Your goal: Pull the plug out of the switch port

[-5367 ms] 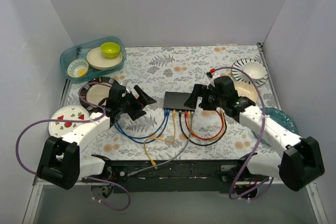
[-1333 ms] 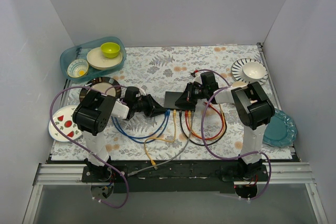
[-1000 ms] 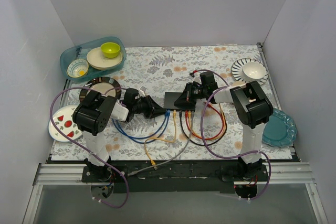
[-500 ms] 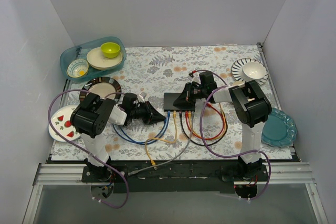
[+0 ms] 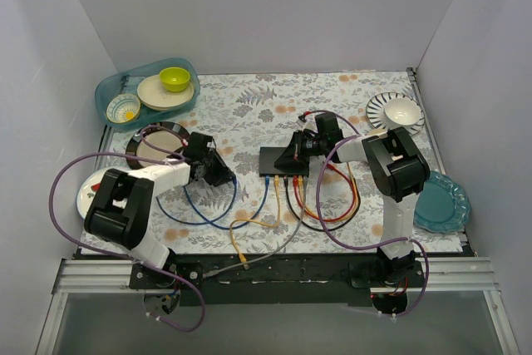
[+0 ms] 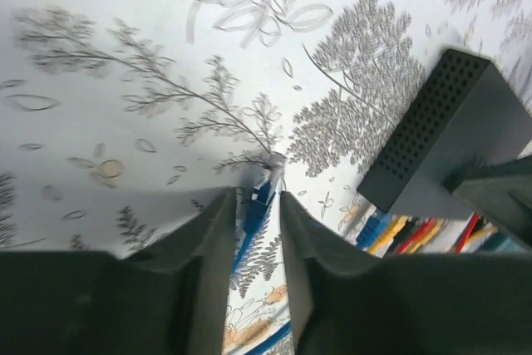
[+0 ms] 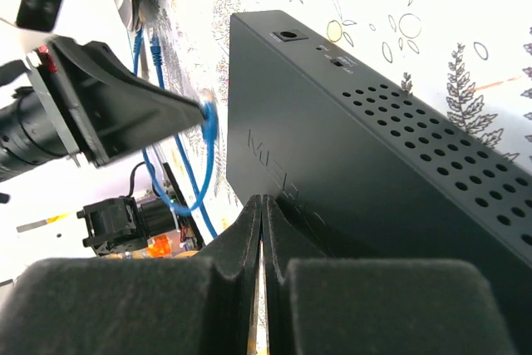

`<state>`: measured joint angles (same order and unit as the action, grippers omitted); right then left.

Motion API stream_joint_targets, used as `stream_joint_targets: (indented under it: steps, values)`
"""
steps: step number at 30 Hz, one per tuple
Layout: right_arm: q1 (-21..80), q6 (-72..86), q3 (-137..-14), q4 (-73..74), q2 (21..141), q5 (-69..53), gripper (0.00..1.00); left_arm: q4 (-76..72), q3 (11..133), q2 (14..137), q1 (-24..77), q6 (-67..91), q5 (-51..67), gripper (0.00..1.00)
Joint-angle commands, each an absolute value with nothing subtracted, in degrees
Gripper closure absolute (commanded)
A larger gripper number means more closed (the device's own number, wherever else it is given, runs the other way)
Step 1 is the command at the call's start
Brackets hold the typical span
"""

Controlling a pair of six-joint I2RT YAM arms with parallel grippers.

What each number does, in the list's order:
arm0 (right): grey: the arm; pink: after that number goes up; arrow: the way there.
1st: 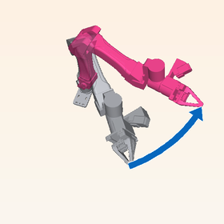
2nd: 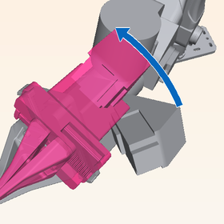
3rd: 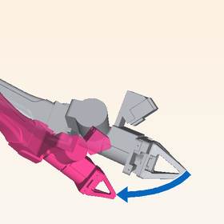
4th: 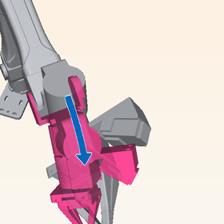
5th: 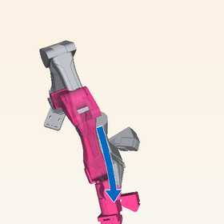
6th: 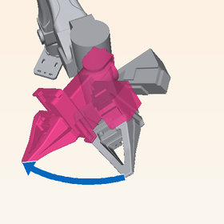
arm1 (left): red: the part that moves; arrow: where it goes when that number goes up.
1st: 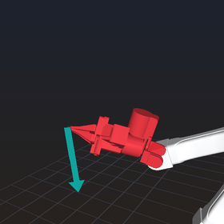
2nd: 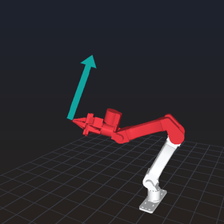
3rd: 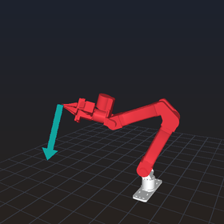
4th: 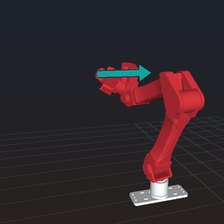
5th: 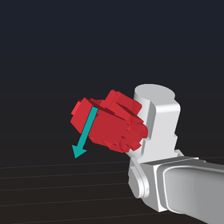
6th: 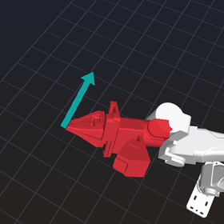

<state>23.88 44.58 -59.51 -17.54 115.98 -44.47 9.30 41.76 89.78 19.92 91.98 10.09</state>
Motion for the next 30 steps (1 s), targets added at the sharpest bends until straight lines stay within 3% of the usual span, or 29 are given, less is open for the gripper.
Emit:
stream_joint_targets:
  steps: [1, 2, 6, 9, 14, 30]
  values:
    - [24.17, 40.43, -59.59, -11.34, 118.74, -37.88, 0.95, 18.46, 44.03, 83.59, 19.34, 90.53, -2.2, 0.64]
    - [24.17, 40.34, -59.68, -10.99, 118.65, -37.79, 0.95, 15.93, 44.03, 82.45, 19.34, 90.18, -1.5, 0.55]
    - [24.17, 40.08, -59.5, -10.81, 118.65, -37.62, 0.95, 6.44, 45.26, 82.61, 19.34, 90.35, 11.83, 0.48]
    - [24.17, 40.08, -59.33, -10.72, 118.65, -37.53, 0.95, -8.14, 42.55, 85.16, 20.29, 95.35, 25.72, 0.48]
    - [24.17, 39.99, -59.06, -10.72, 118.48, -37.44, 0.95, -14.14, 43.59, 92.01, 25.22, 94.93, 32.94, 0.53]
    - [24.17, 40.34, -58.62, -11.16, 118.04, -37.53, 0.95, -11.43, 40.61, 95.89, 28.65, 94.66, 24.61, 0.58]
